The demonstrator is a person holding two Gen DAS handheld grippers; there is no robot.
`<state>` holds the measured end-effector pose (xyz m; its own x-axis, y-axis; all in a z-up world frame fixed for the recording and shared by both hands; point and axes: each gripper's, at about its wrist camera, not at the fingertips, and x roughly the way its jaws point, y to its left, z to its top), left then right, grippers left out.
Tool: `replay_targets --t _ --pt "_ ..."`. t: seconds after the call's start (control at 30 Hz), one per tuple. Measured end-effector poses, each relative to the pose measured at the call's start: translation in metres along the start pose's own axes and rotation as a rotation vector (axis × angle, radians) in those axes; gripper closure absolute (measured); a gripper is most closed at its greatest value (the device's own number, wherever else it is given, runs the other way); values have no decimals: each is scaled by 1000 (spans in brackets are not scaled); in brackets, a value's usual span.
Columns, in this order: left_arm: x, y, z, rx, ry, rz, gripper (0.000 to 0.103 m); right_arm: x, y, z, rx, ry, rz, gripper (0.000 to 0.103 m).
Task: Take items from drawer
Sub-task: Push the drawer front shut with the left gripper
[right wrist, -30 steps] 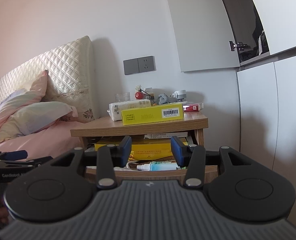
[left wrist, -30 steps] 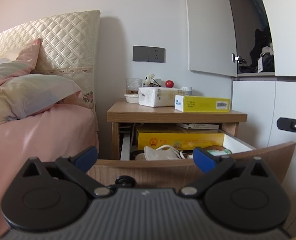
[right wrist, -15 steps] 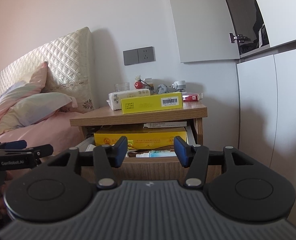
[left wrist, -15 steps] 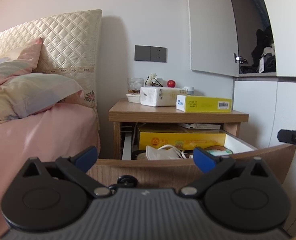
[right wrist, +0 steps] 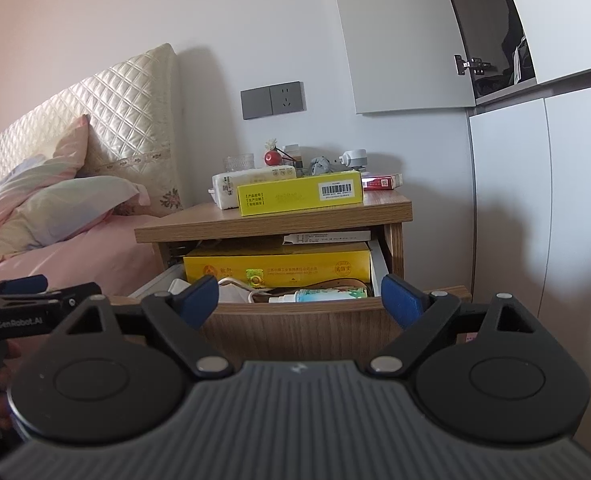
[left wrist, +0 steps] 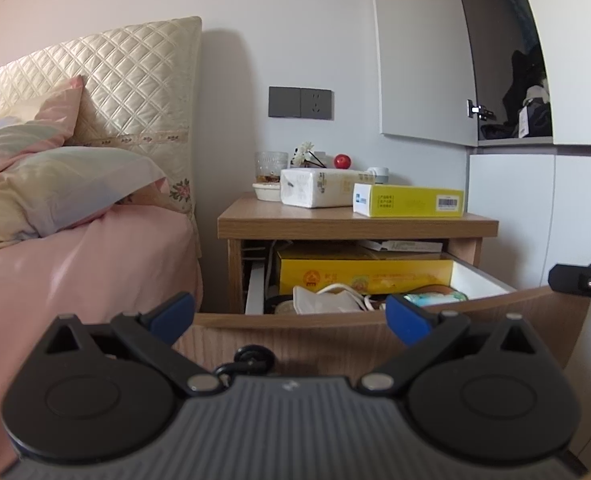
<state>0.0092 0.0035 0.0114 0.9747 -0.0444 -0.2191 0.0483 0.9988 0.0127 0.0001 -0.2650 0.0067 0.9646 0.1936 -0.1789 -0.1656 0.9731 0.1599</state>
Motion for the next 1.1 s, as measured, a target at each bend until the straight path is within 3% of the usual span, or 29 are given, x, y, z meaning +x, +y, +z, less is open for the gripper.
replay_targets --t 0.23,0.73,1.1 --pt "0 0 -1 2 14 10 0 8 -4 -3 60 53 1 13" --pt "3 -3 -8 6 65 13 0 16 -7 -3 97 83 -14 11" --pt "4 -4 -10 1 60 13 0 18 -8 -1 103 97 0 7"
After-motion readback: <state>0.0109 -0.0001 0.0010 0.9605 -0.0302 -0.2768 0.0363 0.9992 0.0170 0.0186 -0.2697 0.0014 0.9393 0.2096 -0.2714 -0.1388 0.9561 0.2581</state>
